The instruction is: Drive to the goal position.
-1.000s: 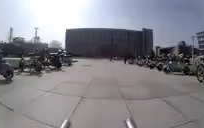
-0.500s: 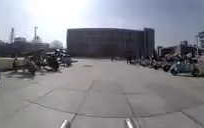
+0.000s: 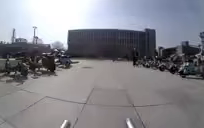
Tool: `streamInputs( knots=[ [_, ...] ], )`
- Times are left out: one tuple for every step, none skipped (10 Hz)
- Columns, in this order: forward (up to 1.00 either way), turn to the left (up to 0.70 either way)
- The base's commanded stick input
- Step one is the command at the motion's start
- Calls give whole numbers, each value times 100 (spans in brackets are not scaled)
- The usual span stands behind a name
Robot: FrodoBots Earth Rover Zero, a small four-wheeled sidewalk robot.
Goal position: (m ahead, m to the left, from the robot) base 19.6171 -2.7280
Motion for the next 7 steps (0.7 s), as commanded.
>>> streamInputs(
  knots=[
    [100, 0],
    [100, 0],
    [100, 0],
    [100, -3],
    [100, -38],
    [100, -40],
    [100, -39]
  ],
)
